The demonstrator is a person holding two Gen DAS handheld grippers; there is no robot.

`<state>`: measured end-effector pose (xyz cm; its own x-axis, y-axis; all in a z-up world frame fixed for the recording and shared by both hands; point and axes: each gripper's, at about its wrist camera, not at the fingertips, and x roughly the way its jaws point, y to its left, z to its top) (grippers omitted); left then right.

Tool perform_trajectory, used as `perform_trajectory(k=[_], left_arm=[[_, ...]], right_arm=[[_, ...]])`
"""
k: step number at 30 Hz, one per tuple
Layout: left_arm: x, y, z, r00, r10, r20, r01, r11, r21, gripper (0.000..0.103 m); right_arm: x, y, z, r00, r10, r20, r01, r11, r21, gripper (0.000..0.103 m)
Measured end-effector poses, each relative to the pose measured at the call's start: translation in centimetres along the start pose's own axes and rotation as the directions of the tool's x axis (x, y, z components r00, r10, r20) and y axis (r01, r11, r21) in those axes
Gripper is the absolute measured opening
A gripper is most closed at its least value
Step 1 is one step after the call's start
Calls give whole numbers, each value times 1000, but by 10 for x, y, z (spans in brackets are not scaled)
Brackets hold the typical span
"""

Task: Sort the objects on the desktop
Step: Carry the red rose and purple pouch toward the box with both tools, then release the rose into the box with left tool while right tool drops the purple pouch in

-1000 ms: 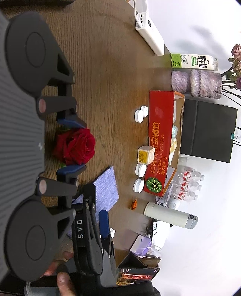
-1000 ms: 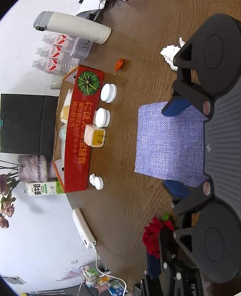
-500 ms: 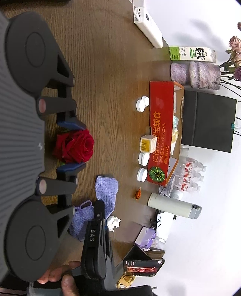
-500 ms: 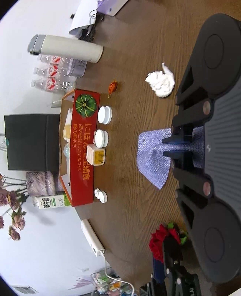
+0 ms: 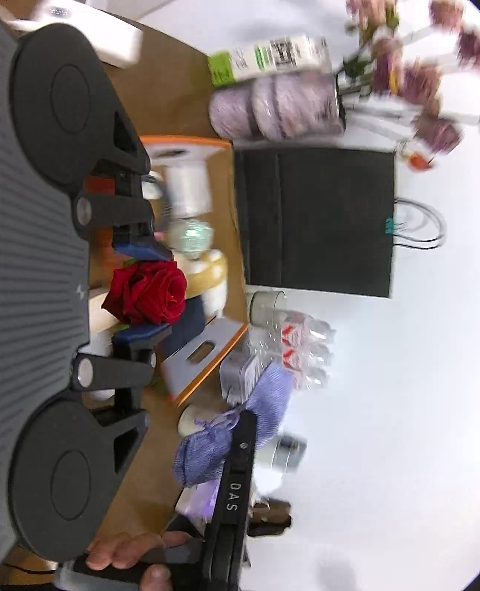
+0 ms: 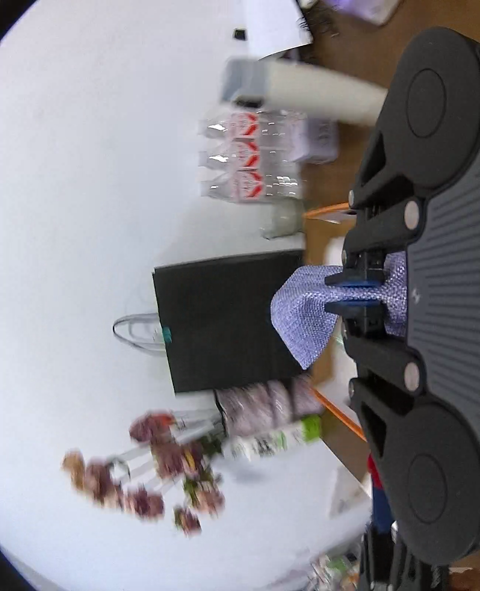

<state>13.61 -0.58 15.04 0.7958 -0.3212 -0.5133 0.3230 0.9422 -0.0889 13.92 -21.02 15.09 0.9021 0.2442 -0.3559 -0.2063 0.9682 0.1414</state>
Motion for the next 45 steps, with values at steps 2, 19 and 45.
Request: perform_trajectory(k=[2,19,45], left_arm=[[44,6,18,999,30,-39,-31,999,-21,37],[81,11,7,985,133,-107,-149,977,-154,86],[-103,-52,-225,989,133,-62,-139,985,-99,103]], right_arm=[[50,1,14,996,-71,-62,69,997,-33,7],[113,-29,-4,967,-54,-249,73,995,67,74],[-137,51,-205,990,-26,-137,-9,968,-250,87]])
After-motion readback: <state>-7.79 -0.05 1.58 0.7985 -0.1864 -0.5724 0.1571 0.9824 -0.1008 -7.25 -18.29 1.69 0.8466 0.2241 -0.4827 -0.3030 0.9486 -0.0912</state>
